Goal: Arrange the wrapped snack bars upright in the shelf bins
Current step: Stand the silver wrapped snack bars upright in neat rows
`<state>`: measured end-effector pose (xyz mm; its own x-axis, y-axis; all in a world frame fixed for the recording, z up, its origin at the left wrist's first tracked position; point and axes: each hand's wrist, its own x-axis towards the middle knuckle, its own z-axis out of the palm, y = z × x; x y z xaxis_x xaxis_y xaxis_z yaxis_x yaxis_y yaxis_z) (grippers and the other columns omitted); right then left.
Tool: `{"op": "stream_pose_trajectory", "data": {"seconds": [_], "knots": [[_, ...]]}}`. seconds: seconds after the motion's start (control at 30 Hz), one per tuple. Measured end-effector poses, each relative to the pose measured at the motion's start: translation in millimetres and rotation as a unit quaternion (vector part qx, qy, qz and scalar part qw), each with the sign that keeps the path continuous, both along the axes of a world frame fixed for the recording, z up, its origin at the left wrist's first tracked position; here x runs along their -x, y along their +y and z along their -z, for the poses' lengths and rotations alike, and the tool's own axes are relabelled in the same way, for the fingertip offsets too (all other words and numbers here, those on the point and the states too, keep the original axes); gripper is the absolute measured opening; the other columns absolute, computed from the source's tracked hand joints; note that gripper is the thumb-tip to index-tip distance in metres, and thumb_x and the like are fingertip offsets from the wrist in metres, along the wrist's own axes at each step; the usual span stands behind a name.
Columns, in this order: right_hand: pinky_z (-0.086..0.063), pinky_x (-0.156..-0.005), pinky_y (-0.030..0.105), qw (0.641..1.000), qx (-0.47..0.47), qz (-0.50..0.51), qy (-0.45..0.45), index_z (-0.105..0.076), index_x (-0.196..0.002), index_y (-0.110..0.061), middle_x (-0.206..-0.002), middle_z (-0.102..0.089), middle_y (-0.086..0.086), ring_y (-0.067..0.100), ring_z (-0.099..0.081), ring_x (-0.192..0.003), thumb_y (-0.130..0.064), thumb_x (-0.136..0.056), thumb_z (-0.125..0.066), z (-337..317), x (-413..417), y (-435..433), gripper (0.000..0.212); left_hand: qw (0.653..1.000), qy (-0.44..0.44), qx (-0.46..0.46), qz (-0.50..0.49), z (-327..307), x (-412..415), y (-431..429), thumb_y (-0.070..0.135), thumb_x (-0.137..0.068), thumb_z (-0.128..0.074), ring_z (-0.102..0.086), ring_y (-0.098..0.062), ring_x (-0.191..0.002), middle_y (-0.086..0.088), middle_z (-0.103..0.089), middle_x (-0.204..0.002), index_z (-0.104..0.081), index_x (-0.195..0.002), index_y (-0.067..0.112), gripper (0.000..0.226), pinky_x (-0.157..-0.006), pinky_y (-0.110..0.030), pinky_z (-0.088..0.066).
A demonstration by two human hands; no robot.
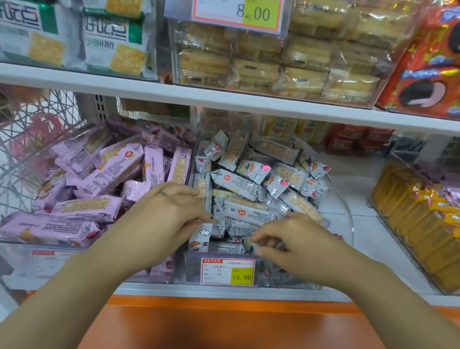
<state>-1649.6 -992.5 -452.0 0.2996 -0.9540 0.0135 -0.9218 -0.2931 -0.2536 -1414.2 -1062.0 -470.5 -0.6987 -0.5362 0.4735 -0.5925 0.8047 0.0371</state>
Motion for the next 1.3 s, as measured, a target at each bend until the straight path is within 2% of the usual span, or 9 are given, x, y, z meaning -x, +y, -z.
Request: {"op": "stream_pose_trajectory", "data": {"seconds": [0.1,0.23,0.4,0.5,0.7,0.87,1.0,1.17,1.3], "knots": [[-0.036,-0.076,0.015,0.998,-0.021,-0.007,0.057,-0.066,-0.112,-0.029,-0.101,-0.067,-0.013,0.002,-0.053,-0.087,-0.051,-0.084,-0.061,2,9,0,0.037,1.0,-0.006,0.022,-0.005,3,-2,0,0.023,-0.075,-0.059,-0.064,-0.021,-0.1,0.013,-0.062,-0.069,-0.074,-0.091,0.025,0.023,-0.096,-0.037,-0.037],[-0.035,-0.099,0.03,0.996,0.01,0.022,0.088,-0.063,-0.116,-0.033,-0.113,-0.063,-0.017,0.006,-0.049,-0.108,-0.068,-0.073,-0.056,4,25,0,0.055,0.999,-0.04,0.033,-0.007,3,0,1,0.026,-0.076,-0.052,-0.06,-0.021,-0.1,0.009,-0.061,-0.07,-0.074,-0.096,0.029,0.03,-0.093,-0.039,-0.043],[-0.034,-0.101,0.029,0.997,0.004,0.047,0.059,-0.057,-0.124,-0.039,-0.122,-0.055,-0.024,0.003,-0.038,-0.115,-0.082,-0.055,-0.041,2,31,0,0.082,0.997,-0.066,0.035,-0.012,4,3,1,0.031,-0.079,-0.049,-0.061,-0.026,-0.105,0.01,-0.067,-0.078,-0.074,-0.091,0.033,0.028,-0.092,-0.044,-0.043],[-0.036,-0.095,0.024,0.998,0.006,0.057,0.013,-0.061,-0.118,-0.04,-0.111,-0.055,-0.025,0.002,-0.042,-0.108,-0.076,-0.062,-0.048,1,31,3,0.068,0.999,-0.047,0.022,0.001,8,-1,0,0.037,-0.082,-0.045,-0.058,-0.026,-0.113,0.016,-0.065,-0.079,-0.073,-0.096,0.032,0.031,-0.097,-0.044,-0.036],[-0.037,-0.07,0.005,0.983,0.152,0.055,-0.082,-0.075,-0.09,-0.024,-0.076,-0.065,-0.021,-0.007,-0.056,-0.07,-0.028,-0.084,-0.067,-6,10,11,0.01,0.996,0.048,-0.067,0.029,14,-5,-2,0.023,-0.082,-0.062,-0.044,-0.013,-0.124,0.035,-0.045,-0.08,-0.071,-0.09,0.025,0.012,-0.102,-0.038,-0.033],[-0.043,-0.078,0.007,0.995,0.036,0.031,-0.087,-0.068,-0.112,-0.025,-0.102,-0.069,-0.012,-0.006,-0.055,-0.081,-0.022,-0.091,-0.06,-5,-20,-2,0.023,0.979,0.134,-0.155,0.006,6,-7,2,0.019,-0.091,-0.057,-0.052,-0.004,-0.113,0.02,-0.057,-0.094,-0.062,-0.091,0.029,0.011,-0.085,-0.004,-0.036],[-0.044,-0.077,0.014,0.998,-0.051,0.021,0.0,-0.067,-0.114,-0.019,-0.107,-0.07,-0.004,0.004,-0.063,-0.091,-0.015,-0.088,-0.062,-5,-24,-22,0.027,0.974,0.157,-0.165,0.018,3,-10,6,0.035,-0.092,-0.045,-0.06,-0.009,-0.095,0.025,-0.05,-0.093,-0.052,-0.09,0.042,0.01,-0.074,-0.017,-0.043],[-0.048,-0.073,0.021,0.989,-0.072,-0.019,0.124,-0.072,-0.105,-0.018,-0.099,-0.071,-0.003,0.011,-0.065,-0.088,-0.013,-0.083,-0.066,0,-29,-44,0.023,0.98,0.138,-0.144,0.022,5,-10,2,0.033,-0.091,-0.045,-0.06,-0.011,-0.09,0.016,-0.053,-0.092,-0.063,-0.098,0.026,0.021,-0.075,-0.025,-0.046],[-0.05,-0.068,0.028,0.99,-0.051,-0.029,0.13,-0.068,-0.08,-0.013,-0.08,-0.069,-0.001,0.014,-0.061,-0.071,-0.012,-0.087,-0.058,2,-27,-45,0.013,0.981,0.139,-0.134,0.035,4,-10,2,0.033,-0.091,-0.043,-0.057,-0.007,-0.088,0.008,-0.059,-0.094,-0.067,-0.098,0.018,0.029,-0.076,-0.02,-0.044]]}}
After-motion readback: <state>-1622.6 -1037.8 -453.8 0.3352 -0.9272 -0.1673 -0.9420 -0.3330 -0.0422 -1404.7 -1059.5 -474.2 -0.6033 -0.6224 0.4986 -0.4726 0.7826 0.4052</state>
